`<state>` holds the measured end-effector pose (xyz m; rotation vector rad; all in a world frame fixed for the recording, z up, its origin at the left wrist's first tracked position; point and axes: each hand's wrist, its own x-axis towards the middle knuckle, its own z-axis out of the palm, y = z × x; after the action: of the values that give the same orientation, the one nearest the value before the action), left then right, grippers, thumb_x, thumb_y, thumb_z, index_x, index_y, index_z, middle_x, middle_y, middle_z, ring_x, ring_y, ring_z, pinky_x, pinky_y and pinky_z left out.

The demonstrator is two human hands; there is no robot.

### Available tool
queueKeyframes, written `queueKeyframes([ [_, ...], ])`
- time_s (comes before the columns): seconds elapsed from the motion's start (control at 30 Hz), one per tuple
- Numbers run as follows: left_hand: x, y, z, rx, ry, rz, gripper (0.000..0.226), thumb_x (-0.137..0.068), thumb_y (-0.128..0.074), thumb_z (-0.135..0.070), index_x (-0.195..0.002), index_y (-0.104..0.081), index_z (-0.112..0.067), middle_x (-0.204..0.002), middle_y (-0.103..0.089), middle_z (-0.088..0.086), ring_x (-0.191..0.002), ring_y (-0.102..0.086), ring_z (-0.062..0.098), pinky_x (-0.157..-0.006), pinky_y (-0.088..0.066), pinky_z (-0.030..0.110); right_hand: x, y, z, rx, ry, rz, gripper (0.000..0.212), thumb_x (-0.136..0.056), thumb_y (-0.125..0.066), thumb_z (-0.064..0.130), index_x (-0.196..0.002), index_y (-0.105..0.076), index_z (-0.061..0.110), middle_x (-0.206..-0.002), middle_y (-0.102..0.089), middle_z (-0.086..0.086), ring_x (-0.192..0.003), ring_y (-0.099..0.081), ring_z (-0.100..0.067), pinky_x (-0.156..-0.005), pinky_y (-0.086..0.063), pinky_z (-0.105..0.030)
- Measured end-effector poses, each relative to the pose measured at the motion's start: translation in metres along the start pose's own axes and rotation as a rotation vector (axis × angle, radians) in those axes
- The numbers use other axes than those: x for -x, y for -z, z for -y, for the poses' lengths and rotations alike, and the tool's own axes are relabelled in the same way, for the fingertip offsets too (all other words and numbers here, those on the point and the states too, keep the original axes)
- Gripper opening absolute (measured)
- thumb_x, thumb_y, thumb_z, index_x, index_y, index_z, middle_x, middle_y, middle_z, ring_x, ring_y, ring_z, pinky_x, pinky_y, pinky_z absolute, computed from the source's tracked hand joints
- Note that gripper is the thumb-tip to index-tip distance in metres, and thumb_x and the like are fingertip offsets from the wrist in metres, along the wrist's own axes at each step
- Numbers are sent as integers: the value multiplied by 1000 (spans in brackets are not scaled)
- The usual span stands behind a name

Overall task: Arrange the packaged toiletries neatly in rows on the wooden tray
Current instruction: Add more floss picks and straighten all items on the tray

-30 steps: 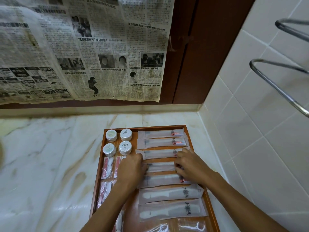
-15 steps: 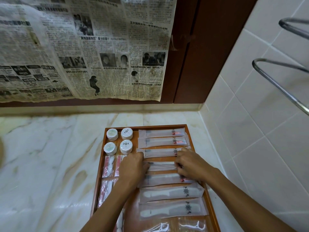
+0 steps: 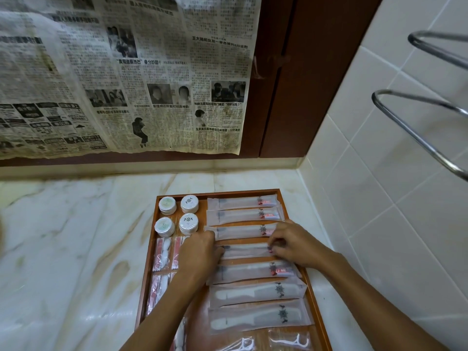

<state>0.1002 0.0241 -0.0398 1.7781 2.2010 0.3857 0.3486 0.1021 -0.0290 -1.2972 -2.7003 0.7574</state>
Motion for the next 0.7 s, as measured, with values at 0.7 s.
queueKeyframes([
  [0.7,4,4,-1,12,-8,13,18,-90,-62,-36,-94,-67,-19,-90,-70,0,-76,-63,12,-65,-48,19,33,-15,-7,141,-228,-233,24,-90,-64,41,-110,-72,31,-111,-53,8,-100,-45,-7,-85,-43,-19],
])
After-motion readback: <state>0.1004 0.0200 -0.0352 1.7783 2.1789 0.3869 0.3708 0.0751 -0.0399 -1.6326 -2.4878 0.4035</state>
